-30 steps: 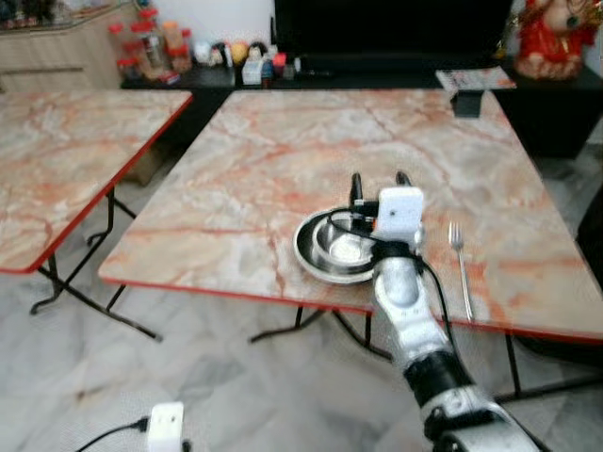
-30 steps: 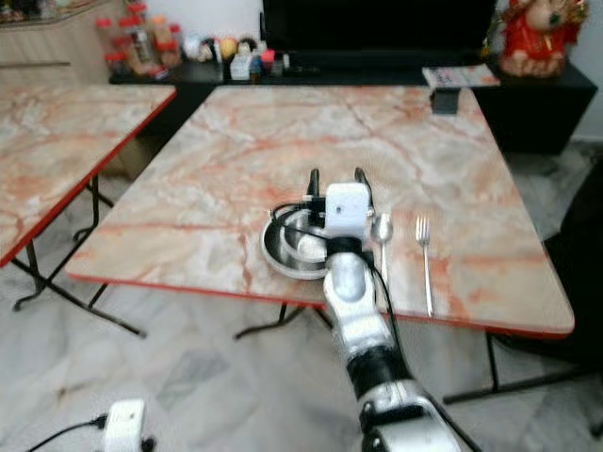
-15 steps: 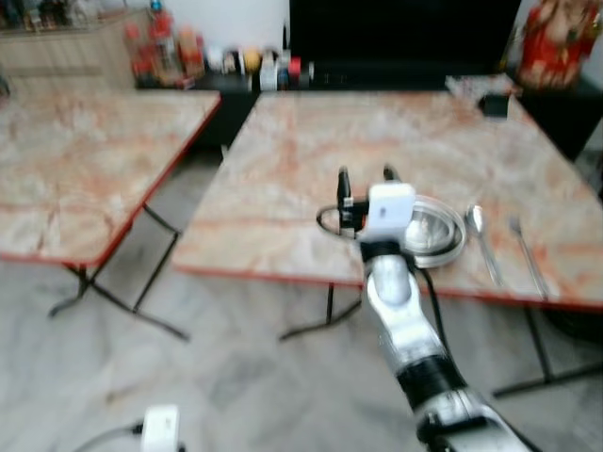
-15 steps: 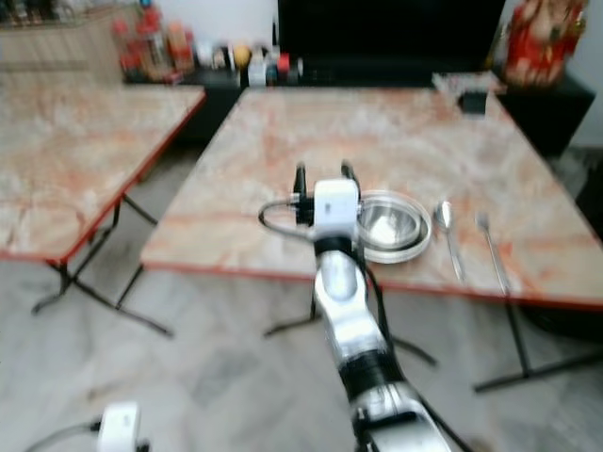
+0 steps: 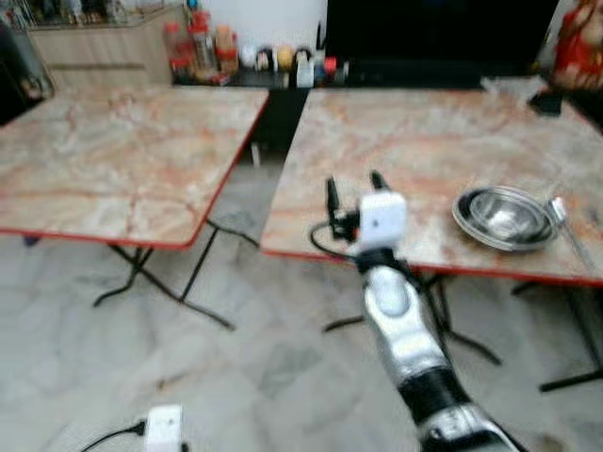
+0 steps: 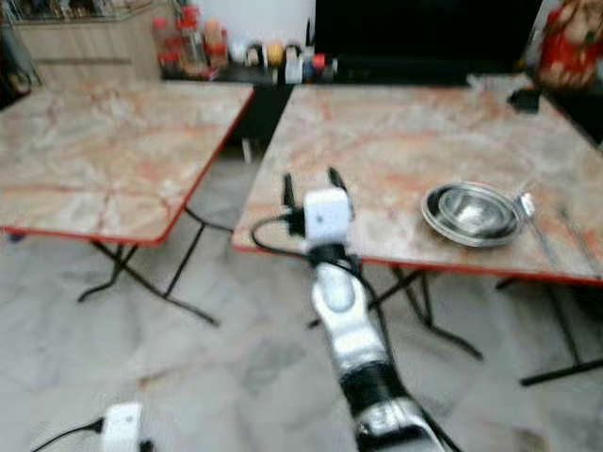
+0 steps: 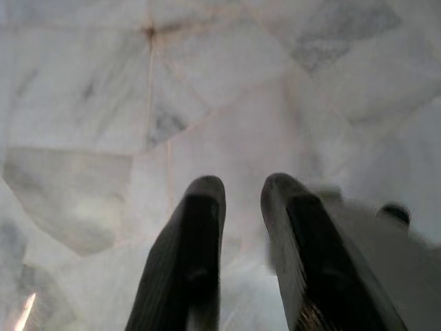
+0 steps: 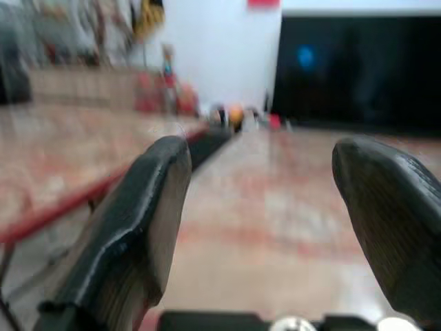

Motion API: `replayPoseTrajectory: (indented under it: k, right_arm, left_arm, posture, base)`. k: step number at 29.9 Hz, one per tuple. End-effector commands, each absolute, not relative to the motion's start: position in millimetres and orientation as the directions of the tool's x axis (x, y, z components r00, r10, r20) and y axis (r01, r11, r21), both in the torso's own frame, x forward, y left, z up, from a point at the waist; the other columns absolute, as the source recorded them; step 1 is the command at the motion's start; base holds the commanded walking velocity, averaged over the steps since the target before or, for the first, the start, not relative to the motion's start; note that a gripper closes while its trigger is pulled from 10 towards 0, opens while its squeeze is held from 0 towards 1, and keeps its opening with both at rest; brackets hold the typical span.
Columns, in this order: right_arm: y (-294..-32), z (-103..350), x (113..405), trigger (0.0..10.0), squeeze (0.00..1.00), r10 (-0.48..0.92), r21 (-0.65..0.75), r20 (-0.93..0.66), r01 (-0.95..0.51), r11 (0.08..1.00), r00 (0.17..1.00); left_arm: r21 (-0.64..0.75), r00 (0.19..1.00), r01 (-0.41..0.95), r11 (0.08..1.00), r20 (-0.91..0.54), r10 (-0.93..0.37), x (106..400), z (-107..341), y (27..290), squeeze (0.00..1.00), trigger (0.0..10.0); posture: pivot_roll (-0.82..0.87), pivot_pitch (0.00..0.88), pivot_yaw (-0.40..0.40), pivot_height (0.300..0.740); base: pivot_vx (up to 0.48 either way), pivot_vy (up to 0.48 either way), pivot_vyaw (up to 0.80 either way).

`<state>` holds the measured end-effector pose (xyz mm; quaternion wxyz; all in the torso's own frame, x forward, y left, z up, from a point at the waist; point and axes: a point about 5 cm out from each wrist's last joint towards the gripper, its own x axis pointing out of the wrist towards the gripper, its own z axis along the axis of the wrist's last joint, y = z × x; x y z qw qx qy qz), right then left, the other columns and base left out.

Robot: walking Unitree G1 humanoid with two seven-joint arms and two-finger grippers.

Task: Setting the table

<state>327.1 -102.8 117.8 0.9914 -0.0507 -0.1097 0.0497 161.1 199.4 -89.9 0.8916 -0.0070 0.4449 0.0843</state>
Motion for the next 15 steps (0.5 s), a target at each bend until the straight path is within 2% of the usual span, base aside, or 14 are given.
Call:
replayPoseTrajectory:
  k: [1, 8, 9, 15]
  right_arm:
    - [-97.6, 116.2, 327.6, 10.0, 0.00, 0.138, -0.118, 0.198, -0.116, 0.986, 0.970]
    - [-112.8, 81.3, 318.6, 10.0, 0.00, 0.111, -0.121, 0.051, -0.104, 0.987, 0.993]
    - [-120.6, 61.1, 311.8, 10.0, 0.00, 0.096, -0.133, -0.036, -0.100, 0.986, 0.995]
    - [-144.9, 6.0, 285.1, 10.0, 0.00, 0.020, -0.102, -0.303, -0.054, 0.993, 0.953]
  left_arm:
    - [0.082, 0.590, -0.164, 0.983, -0.790, 0.164, 162.7, -88.1, 206.6, 0.00, 10.0]
    - [0.085, 0.586, -0.159, 0.984, -0.794, 0.163, 159.8, -89.1, 207.8, 0.00, 10.0]
    - [0.090, 0.588, -0.152, 0.984, -0.792, 0.163, 159.5, -88.9, 208.8, 0.00, 10.0]
    - [0.110, 0.587, -0.122, 0.986, -0.793, 0.161, 157.3, -88.5, 215.5, 0.00, 10.0]
  posture:
    - [-0.03, 0.000, 0.018, 0.732]
    - [-0.03, 0.000, 0.027, 0.732]
    - [-0.03, 0.000, 0.034, 0.732]
    - [-0.03, 0.000, 0.054, 0.732]
  base:
    - [0.000, 0.480, 0.00]
    - [0.000, 0.454, 0.00]
    - [0.000, 0.000, 0.00]
    - [0.000, 0.000, 0.00]
